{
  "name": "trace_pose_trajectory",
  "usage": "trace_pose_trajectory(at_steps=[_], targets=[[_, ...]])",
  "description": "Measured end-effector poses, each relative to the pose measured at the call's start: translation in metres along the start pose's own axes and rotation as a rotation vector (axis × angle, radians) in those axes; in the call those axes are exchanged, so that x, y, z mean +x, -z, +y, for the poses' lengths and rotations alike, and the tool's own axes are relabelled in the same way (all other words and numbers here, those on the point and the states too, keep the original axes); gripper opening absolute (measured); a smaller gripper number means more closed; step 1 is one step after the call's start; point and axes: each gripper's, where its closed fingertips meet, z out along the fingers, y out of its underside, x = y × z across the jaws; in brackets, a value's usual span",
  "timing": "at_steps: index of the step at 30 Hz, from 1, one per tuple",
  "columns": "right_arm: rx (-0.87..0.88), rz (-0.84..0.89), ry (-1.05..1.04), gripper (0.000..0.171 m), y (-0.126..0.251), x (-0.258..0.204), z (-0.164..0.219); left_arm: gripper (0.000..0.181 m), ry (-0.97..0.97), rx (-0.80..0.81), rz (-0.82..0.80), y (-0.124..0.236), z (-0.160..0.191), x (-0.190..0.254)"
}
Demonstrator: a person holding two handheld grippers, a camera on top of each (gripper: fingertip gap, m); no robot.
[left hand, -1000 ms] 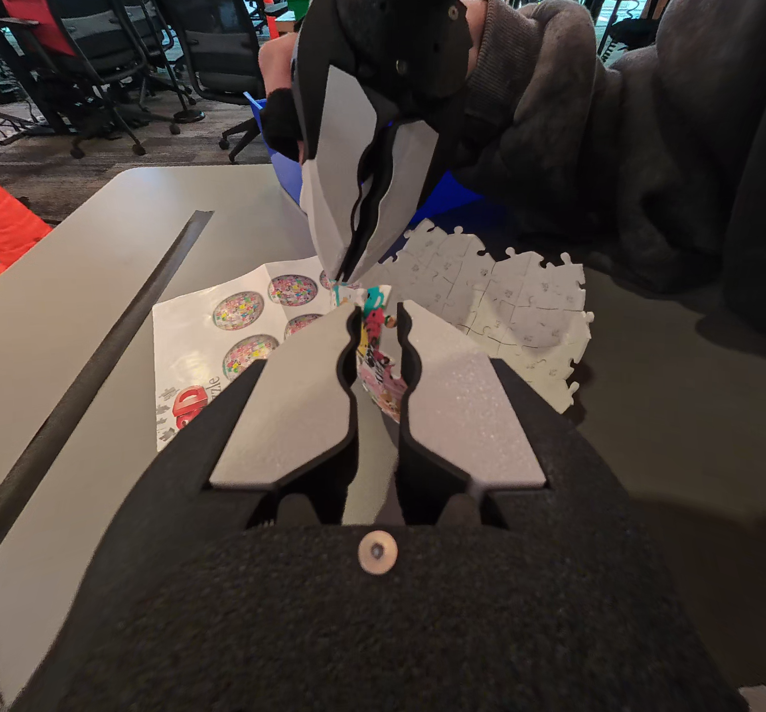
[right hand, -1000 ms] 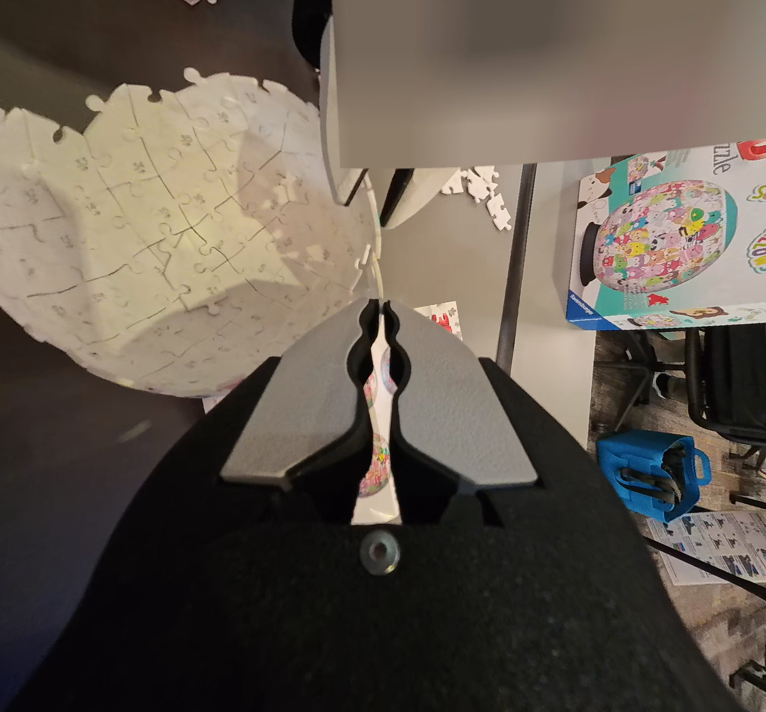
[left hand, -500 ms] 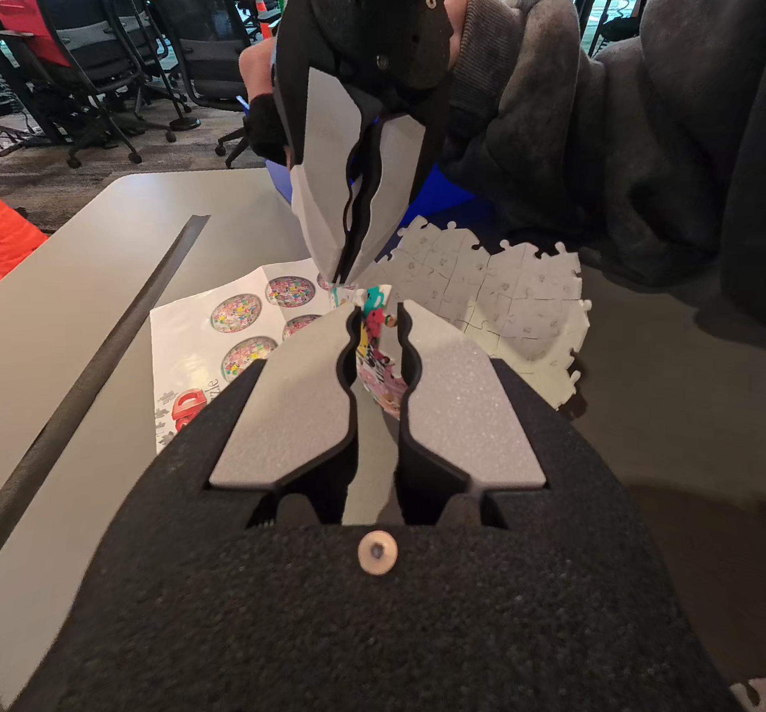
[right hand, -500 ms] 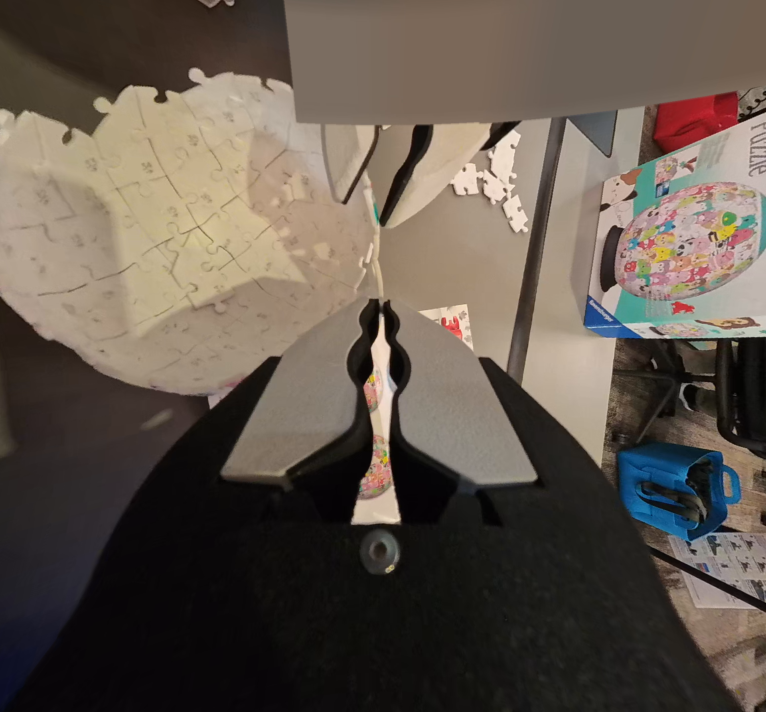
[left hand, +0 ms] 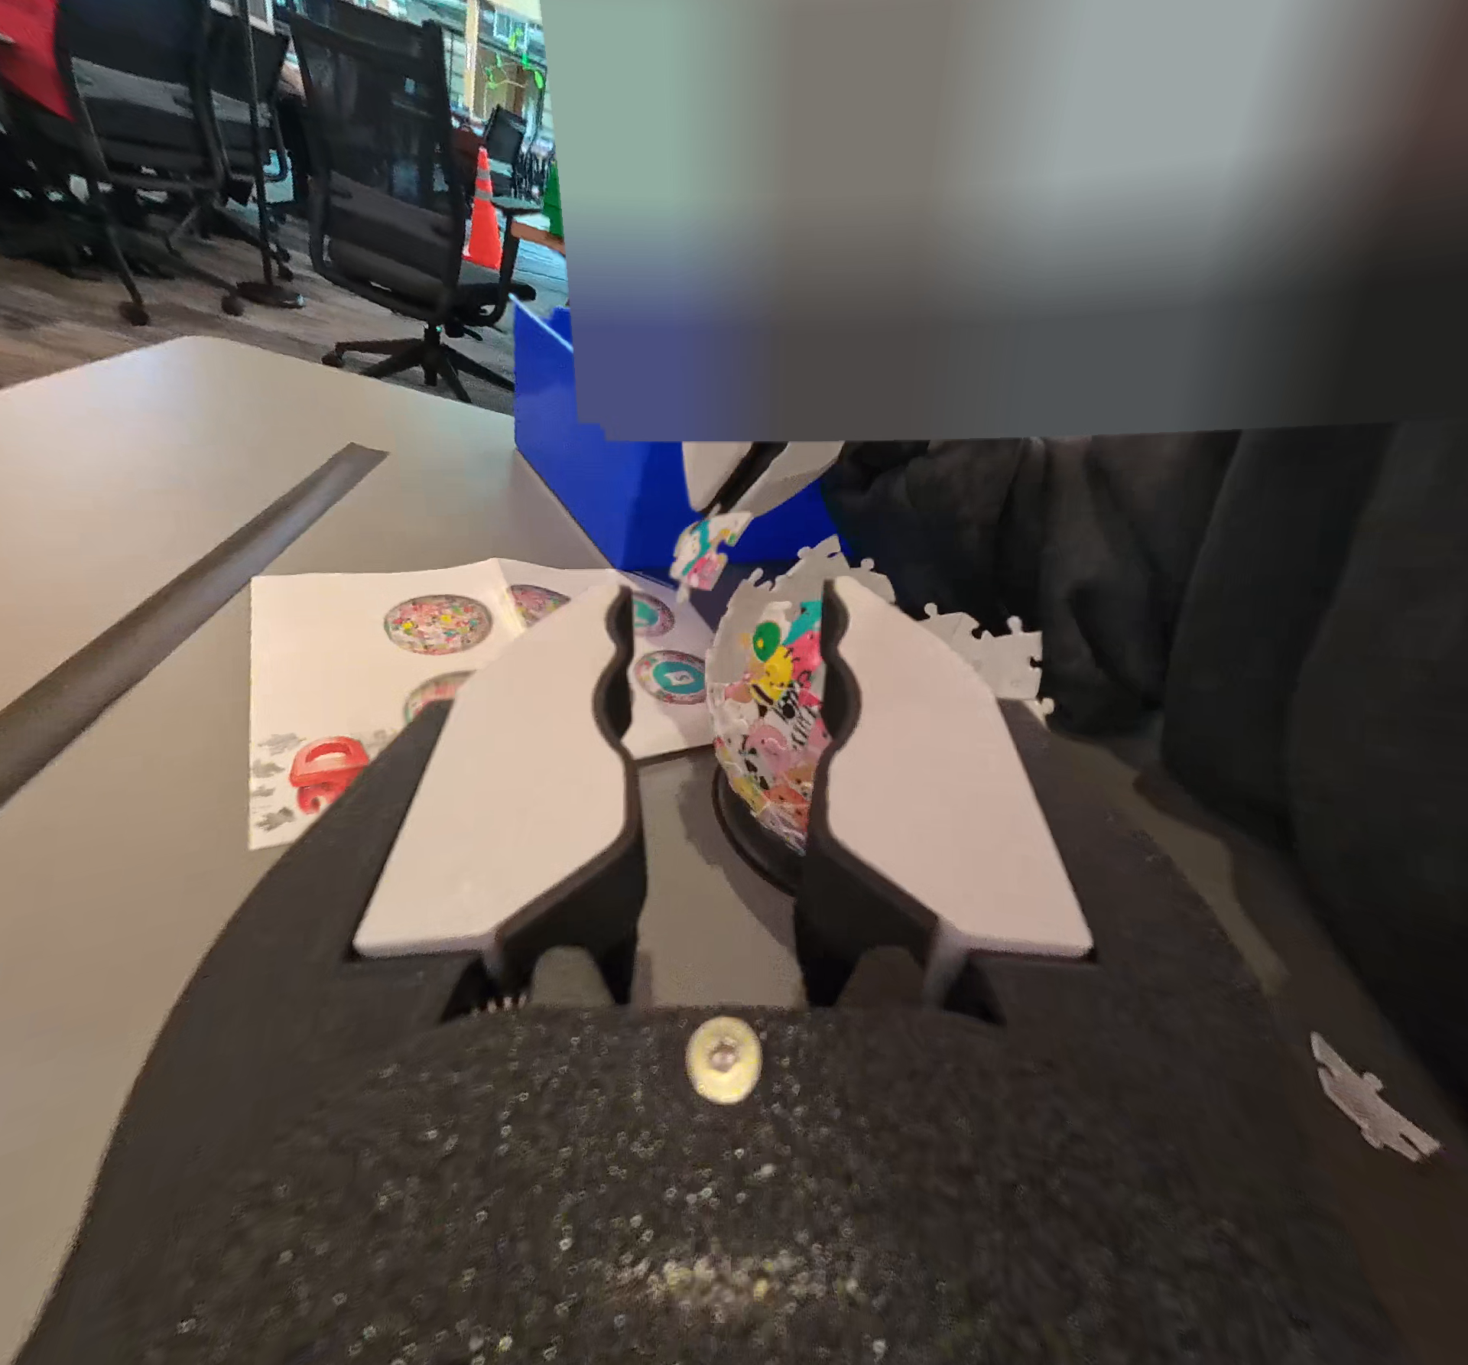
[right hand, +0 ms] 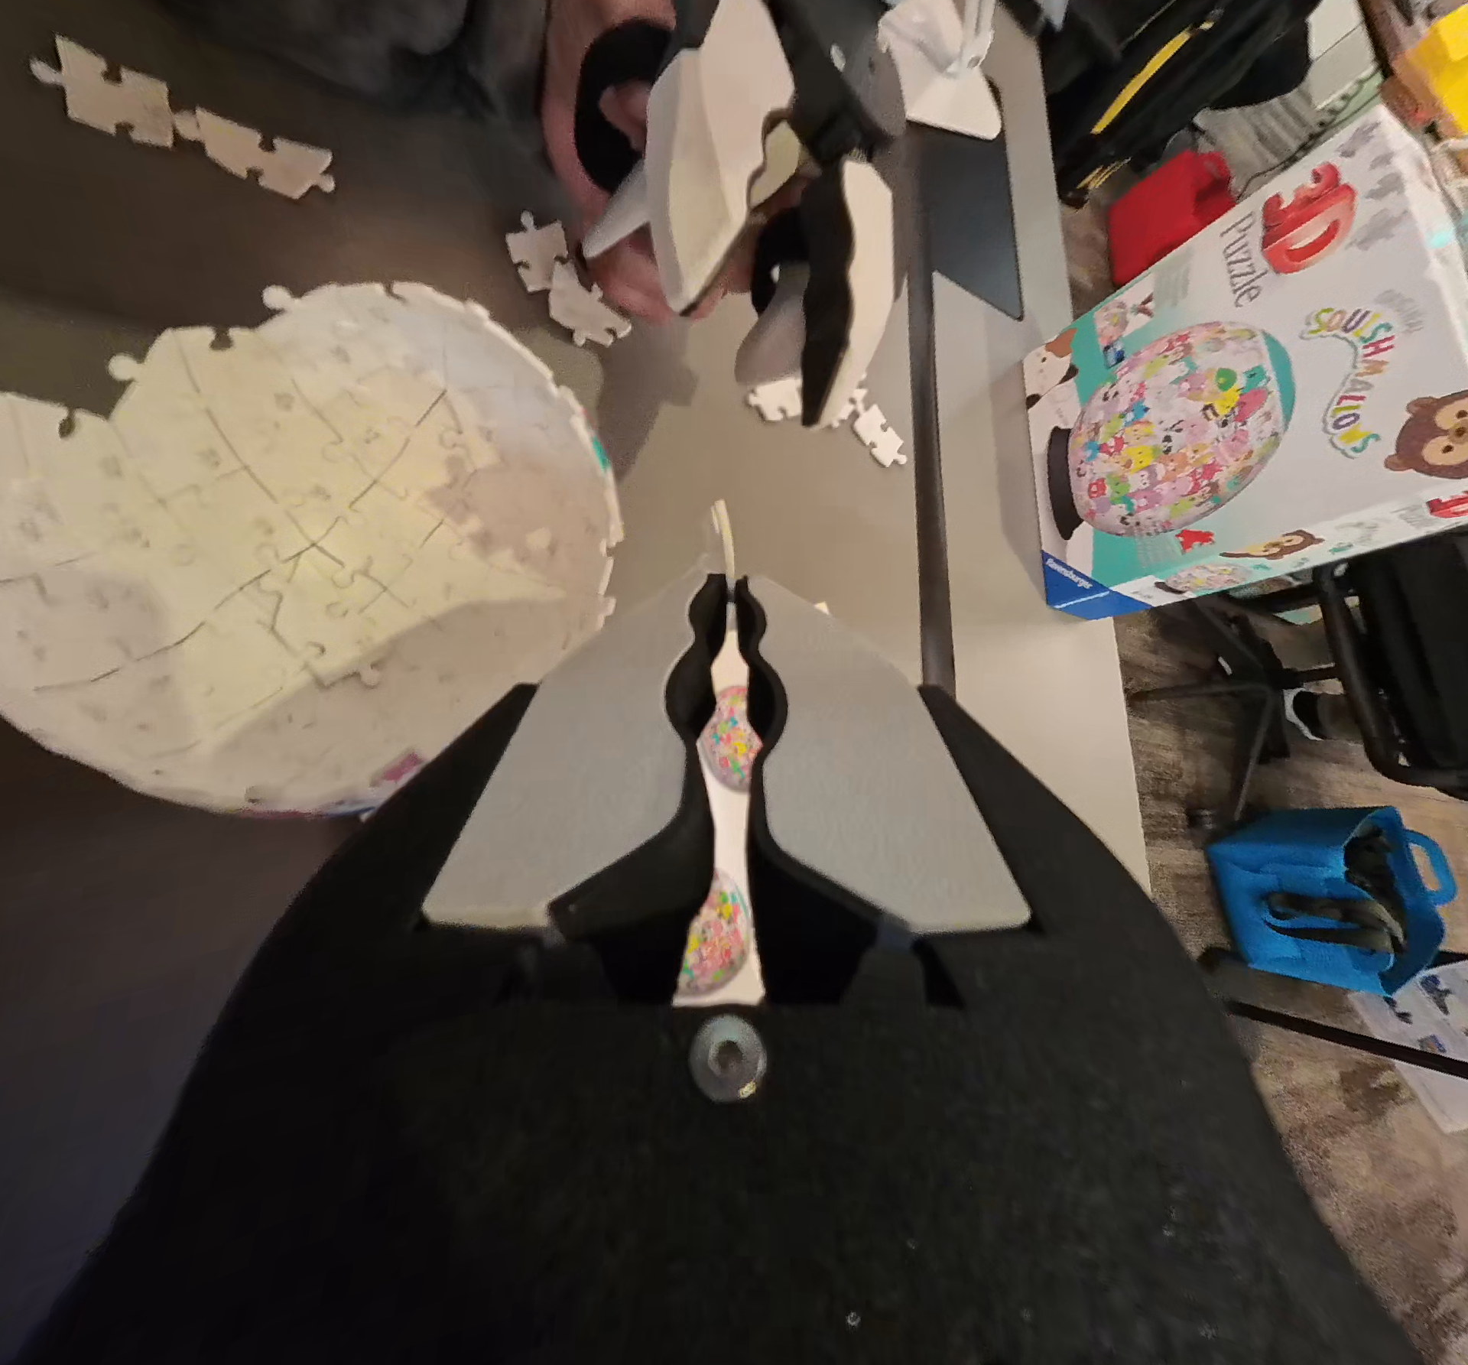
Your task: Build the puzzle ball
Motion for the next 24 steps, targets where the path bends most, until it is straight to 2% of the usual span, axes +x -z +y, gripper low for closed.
trace_pose_trajectory(at_steps=[3, 9, 14, 16, 18, 22, 24], targets=[[0.033, 0.085, 0.010, 0.002, 0.001, 0.015, -0.005, 0.042, -0.065, 0.042, -0.008, -0.006, -0.006, -0.001], [0.156, 0.108, -0.034, 0.002, 0.001, 0.023, -0.033, 0.010, -0.204, 0.080, -0.059, -0.016, -0.014, -0.017], [0.156, 0.106, -0.053, 0.003, -0.005, 0.022, -0.035, 0.003, -0.282, 0.083, -0.074, -0.016, -0.012, -0.012], [0.142, 0.121, -0.056, 0.003, -0.004, 0.024, -0.033, 0.006, -0.285, 0.054, -0.096, -0.014, -0.007, -0.017], [0.151, 0.153, -0.063, 0.002, 0.001, 0.028, -0.034, 0.019, -0.234, 0.052, -0.087, -0.009, -0.007, -0.020], [0.159, 0.183, -0.025, 0.002, 0.000, 0.027, -0.042, 0.021, -0.034, 0.121, 0.042, -0.007, -0.016, -0.011], [0.120, 0.203, 0.031, 0.002, -0.001, 0.027, -0.044, 0.022, 0.108, 0.167, 0.161, -0.004, -0.023, -0.003]])
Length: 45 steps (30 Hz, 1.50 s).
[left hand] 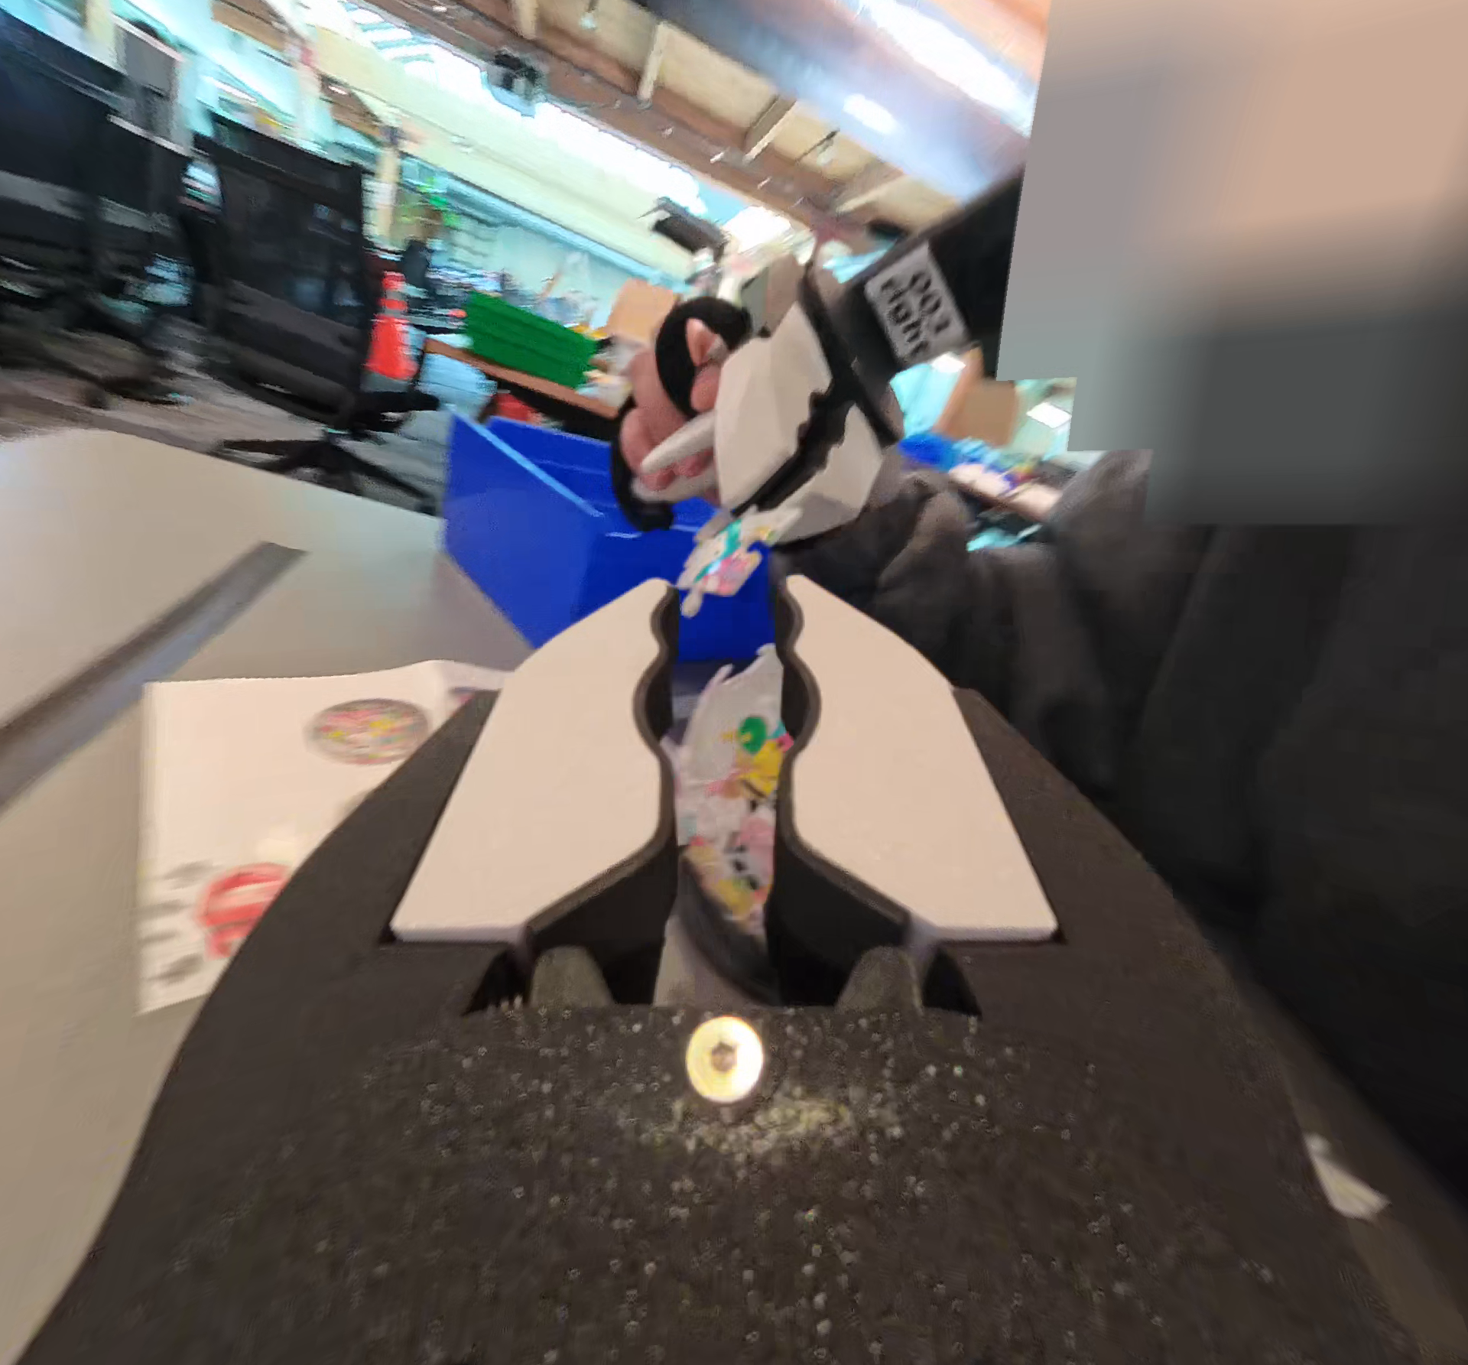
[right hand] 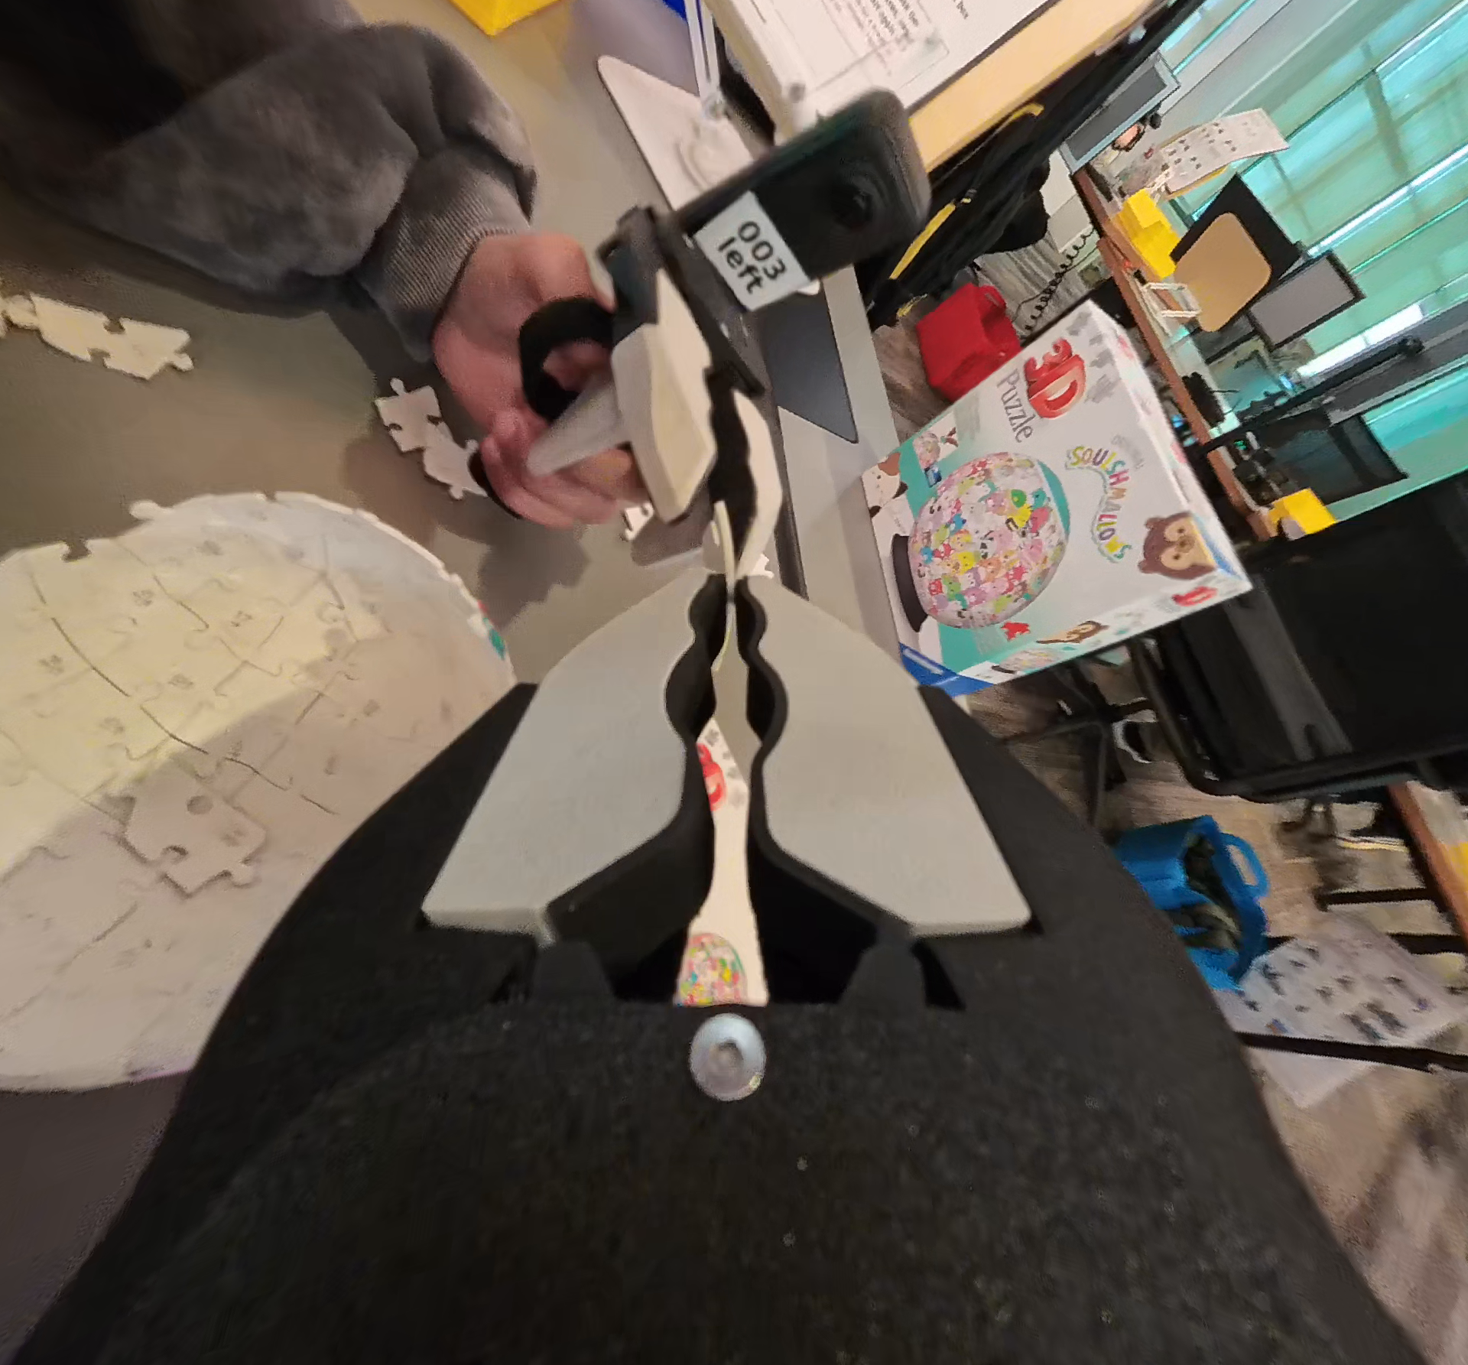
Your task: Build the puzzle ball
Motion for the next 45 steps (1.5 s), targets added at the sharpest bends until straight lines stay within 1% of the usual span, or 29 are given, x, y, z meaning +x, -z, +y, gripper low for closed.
trace_pose_trajectory(at_steps=[3, 5, 7, 11, 14, 19, 26, 30, 32, 35, 39, 42, 44, 45], targets=[[-0.036, 0.001, 0.076, 0.002, -0.002, -0.003, -0.005, 0.022, 0.179, 0.083, 0.145, 0.006, -0.013, 0.010], [-0.011, -0.014, 0.095, 0.002, -0.002, -0.006, -0.017, 0.022, 0.243, 0.119, 0.190, 0.010, -0.019, 0.013], [0.003, 0.013, 0.133, 0.002, 0.001, -0.003, -0.027, 0.021, 0.277, 0.122, 0.232, 0.012, -0.020, 0.018], [0.032, 0.032, 0.179, 0.002, 0.007, -0.002, -0.049, 0.020, 0.291, 0.121, 0.274, 0.011, -0.019, 0.028], [0.014, 0.050, 0.211, 0.002, 0.007, -0.002, -0.056, 0.012, 0.276, 0.125, 0.293, 0.009, -0.020, 0.035], [0.015, 0.038, 0.201, 0.002, 0.004, -0.007, -0.060, 0.005, 0.275, 0.137, 0.321, 0.010, -0.022, 0.042], [0.041, 0.019, 0.144, 0.002, 0.003, -0.008, -0.061, 0.004, 0.277, 0.141, 0.320, 0.010, -0.022, 0.042], [0.024, 0.011, 0.025, 0.005, 0.003, -0.009, -0.055, 0.004, 0.237, 0.162, 0.269, 0.013, -0.025, 0.035], [0.034, 0.043, -0.073, 0.020, 0.006, -0.005, -0.057, 0.003, 0.211, 0.184, 0.221, 0.016, -0.028, 0.028], [0.010, 0.127, -0.270, 0.017, 0.013, 0.004, -0.055, 0.003, 0.127, 0.212, 0.121, 0.020, -0.031, 0.018], [-0.094, 0.298, -0.666, 0.017, 0.020, 0.015, -0.035, 0.003, -0.022, 0.200, 0.021, 0.017, -0.028, 0.015], [-0.026, 0.286, -0.914, 0.013, 0.020, 0.008, -0.037, 0.003, -0.083, 0.182, 0.001, 0.012, -0.023, 0.018], [0.018, 0.261, -1.000, 0.012, 0.018, 0.004, -0.040, 0.003, -0.102, 0.178, 0.001, 0.010, -0.022, 0.020], [0.003, 0.266, -1.006, 0.012, 0.016, 0.003, -0.037, 0.003, -0.107, 0.180, 0.001, 0.009, -0.022, 0.020]])
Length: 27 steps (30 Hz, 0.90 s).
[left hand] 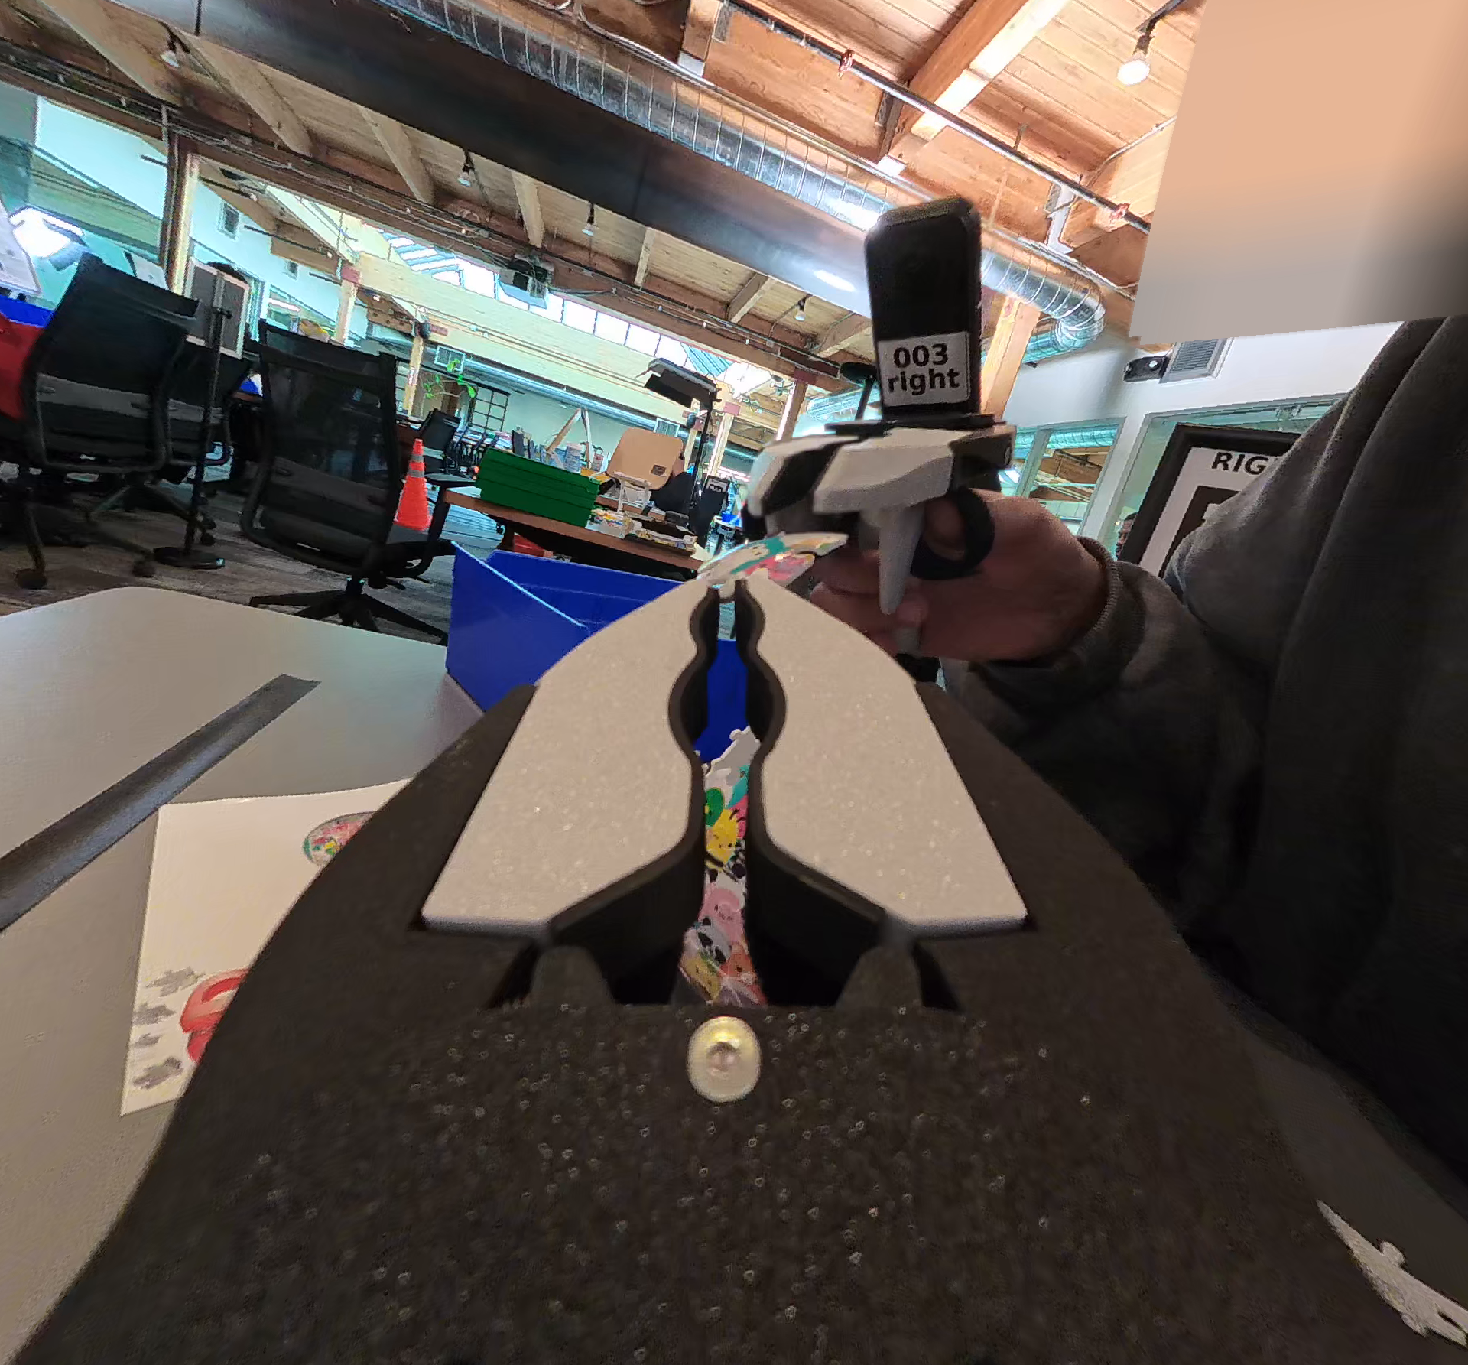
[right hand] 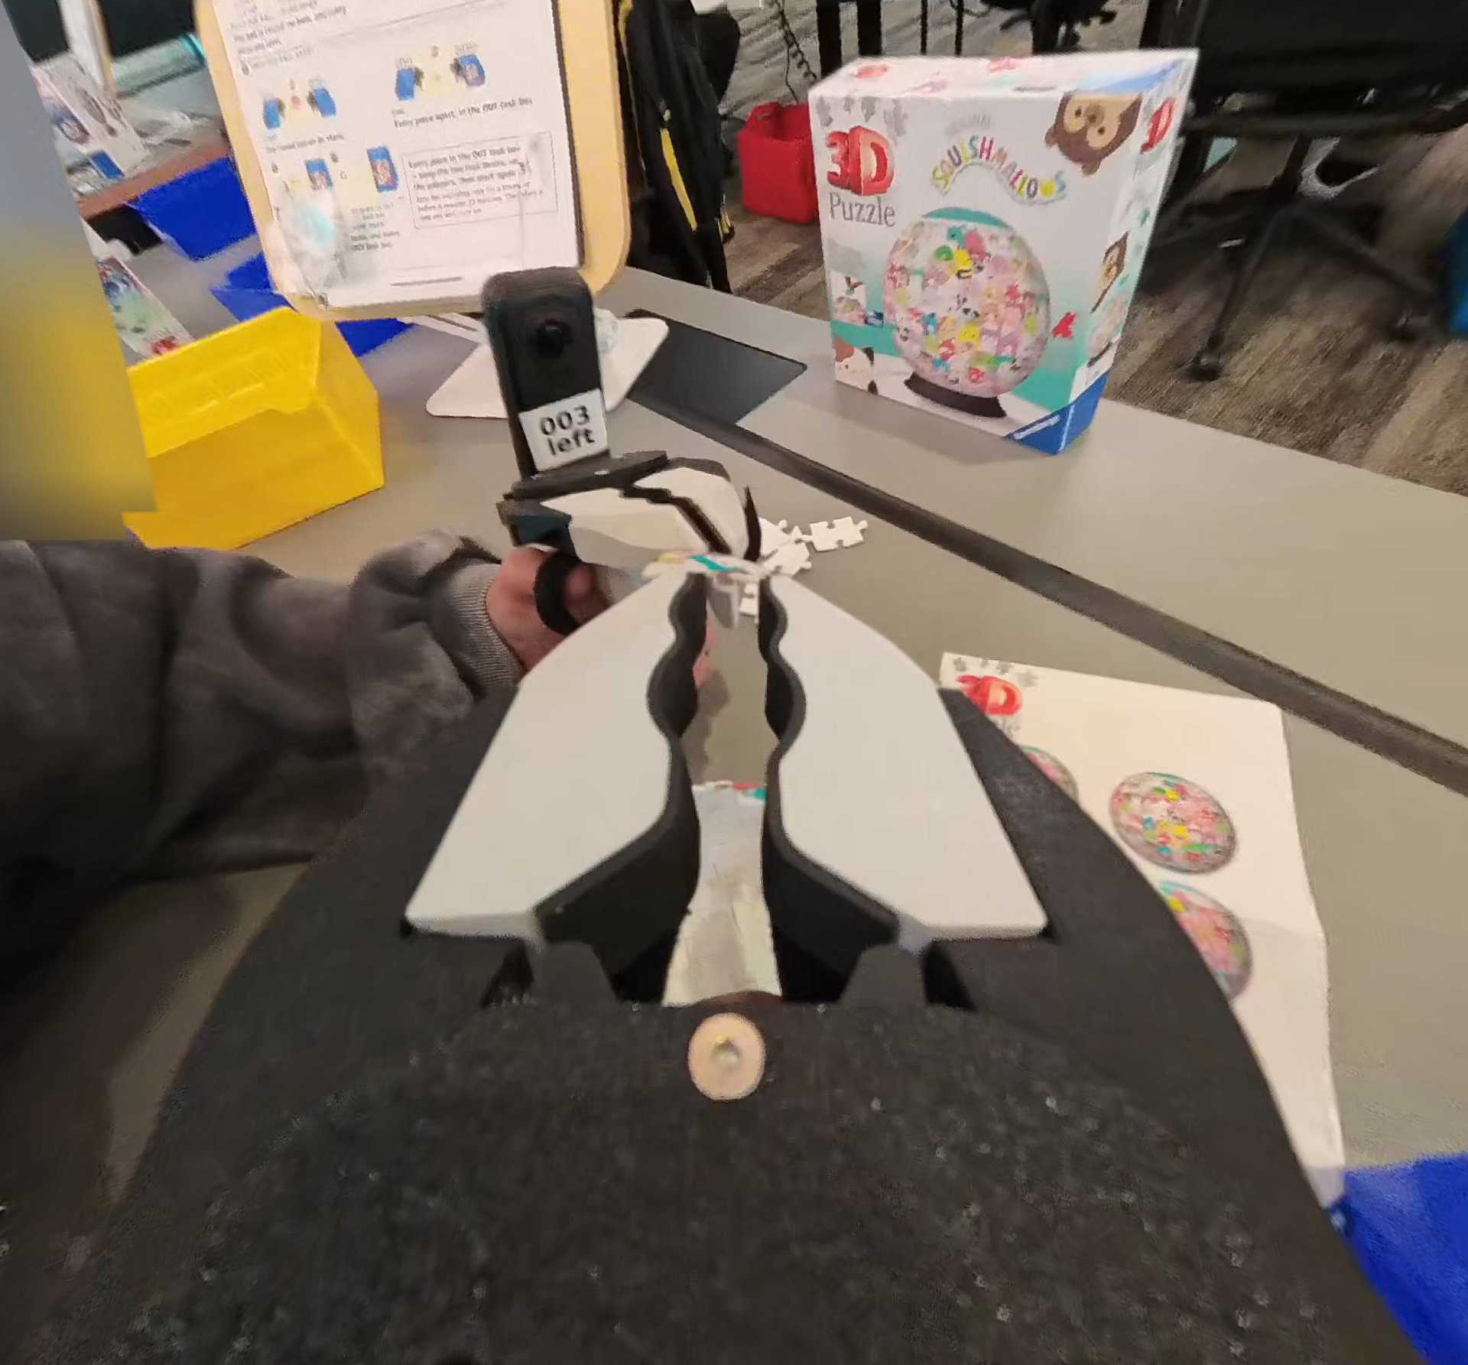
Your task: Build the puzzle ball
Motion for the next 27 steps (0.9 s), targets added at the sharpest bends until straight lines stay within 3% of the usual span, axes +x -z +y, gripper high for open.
trace_pose_trajectory(at_steps=[27], targets=[[-0.058, -0.014, 0.053, 0.005, -0.0090, -0.0019, 0.0129, 0.003, -0.004, -0.032, 0.015, -0.0022, 0.0064, 0.0020]])
